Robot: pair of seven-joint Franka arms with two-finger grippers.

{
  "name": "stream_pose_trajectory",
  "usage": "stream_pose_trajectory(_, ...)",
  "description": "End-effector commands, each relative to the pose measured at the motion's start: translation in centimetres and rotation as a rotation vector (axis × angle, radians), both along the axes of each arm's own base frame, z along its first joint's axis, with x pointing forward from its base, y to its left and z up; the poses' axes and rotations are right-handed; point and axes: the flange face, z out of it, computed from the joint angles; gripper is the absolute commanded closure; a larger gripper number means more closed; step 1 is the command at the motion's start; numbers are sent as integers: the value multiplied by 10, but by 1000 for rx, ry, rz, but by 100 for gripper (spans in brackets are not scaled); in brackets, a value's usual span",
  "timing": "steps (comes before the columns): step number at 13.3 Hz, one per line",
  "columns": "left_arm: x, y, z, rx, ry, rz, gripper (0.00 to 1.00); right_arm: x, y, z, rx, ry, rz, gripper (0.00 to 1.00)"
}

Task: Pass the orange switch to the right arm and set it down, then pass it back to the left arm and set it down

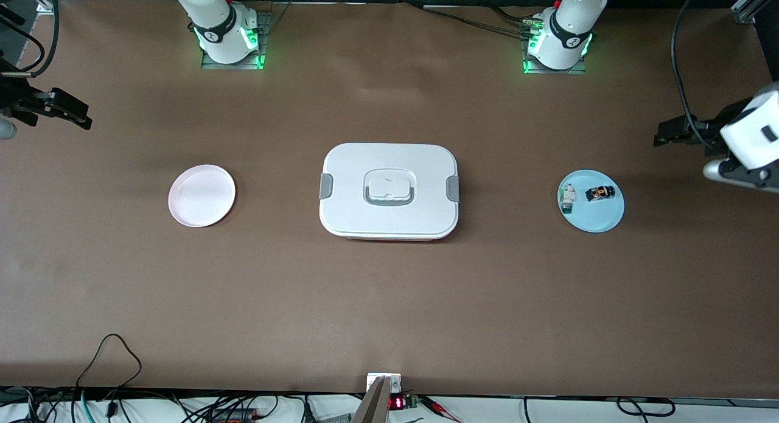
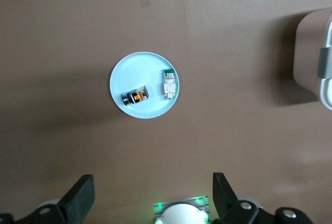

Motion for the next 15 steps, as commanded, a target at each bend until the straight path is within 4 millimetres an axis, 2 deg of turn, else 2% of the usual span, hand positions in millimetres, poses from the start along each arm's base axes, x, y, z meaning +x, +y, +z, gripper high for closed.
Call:
stream_pose_trajectory(1, -22, -29, 31, 27, -34, 9, 0, 1, -2, 6, 14, 7, 9, 0)
stream_pose_trajectory(5, -22, -32, 37, 29, -61, 2, 0, 1, -2, 5, 14, 8, 10, 0)
stream_pose_trajectory(7, -23, -48, 38, 33, -64, -30, 0, 1, -1, 5, 13, 10, 13, 0)
stream_pose_trajectory(8, -26, -44, 42, 45, -74, -16, 0, 1, -1, 5, 13, 9, 13, 0)
stream_pose_trajectory(11, -28, -54, 45, 21, -79, -28, 0, 1, 0, 5, 12, 8, 13, 0)
stream_pose_trajectory(15, -24, -45, 45, 23, -96, -34, 0, 3, 2, 1, 13, 15, 1, 0)
